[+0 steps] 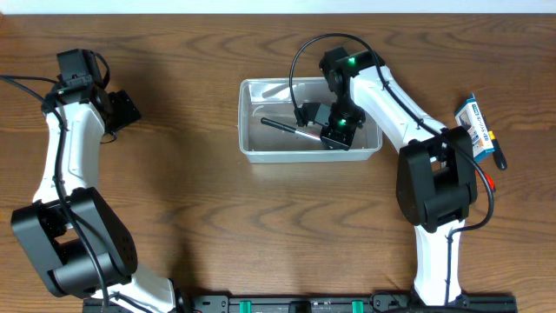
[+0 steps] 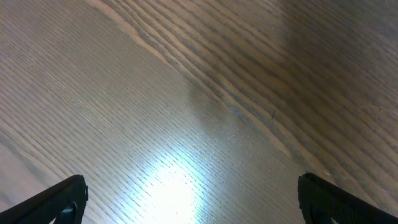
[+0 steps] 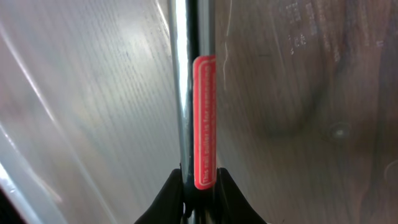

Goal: Pack container
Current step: 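Open the right gripper to drop the hammer in the container, then move the right gripper back toward the wrench and pliers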

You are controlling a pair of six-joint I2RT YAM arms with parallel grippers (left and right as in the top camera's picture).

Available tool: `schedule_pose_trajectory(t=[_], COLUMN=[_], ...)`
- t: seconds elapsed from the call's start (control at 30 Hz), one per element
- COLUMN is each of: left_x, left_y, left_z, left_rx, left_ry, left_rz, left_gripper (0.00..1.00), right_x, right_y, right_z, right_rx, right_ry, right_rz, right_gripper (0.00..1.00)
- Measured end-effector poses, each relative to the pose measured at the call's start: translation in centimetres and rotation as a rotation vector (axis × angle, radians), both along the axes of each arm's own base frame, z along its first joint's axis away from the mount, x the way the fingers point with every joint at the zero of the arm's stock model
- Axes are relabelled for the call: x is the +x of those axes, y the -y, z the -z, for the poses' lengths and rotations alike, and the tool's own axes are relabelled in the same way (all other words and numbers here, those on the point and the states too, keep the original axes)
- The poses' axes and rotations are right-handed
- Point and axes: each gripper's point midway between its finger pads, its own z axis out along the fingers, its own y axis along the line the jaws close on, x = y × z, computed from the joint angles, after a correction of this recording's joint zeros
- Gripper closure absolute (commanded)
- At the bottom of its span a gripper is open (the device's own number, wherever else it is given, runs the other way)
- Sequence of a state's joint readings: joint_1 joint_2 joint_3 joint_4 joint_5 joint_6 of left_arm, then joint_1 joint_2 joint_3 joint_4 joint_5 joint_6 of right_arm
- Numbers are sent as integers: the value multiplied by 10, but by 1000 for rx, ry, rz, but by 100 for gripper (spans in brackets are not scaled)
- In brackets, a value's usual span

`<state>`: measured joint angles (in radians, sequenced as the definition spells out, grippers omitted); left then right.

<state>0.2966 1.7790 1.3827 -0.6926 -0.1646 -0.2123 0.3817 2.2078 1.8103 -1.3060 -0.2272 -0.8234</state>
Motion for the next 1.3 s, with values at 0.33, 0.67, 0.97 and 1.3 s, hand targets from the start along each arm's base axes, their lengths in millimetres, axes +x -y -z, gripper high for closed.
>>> schedule_pose_trajectory(t=[0.33,0.67,0.97,1.3], left_x=[0,0,0,0], left_y=[0,0,0,0], left_z=[0,0,0,0], left_rx=[0,0,0,0], left_ry=[0,0,0,0], left_rz=[0,0,0,0], left_gripper=[2,2,2,2], right_x=[18,43,60,68], right_y=[-7,-14,17,119], right_z=[2,-26,-105,-192], right_rx=[15,31,30,-43], right_ry=[57,108,124,279], right_rz=[92,277,488,857], right_gripper=[32,37,47,30])
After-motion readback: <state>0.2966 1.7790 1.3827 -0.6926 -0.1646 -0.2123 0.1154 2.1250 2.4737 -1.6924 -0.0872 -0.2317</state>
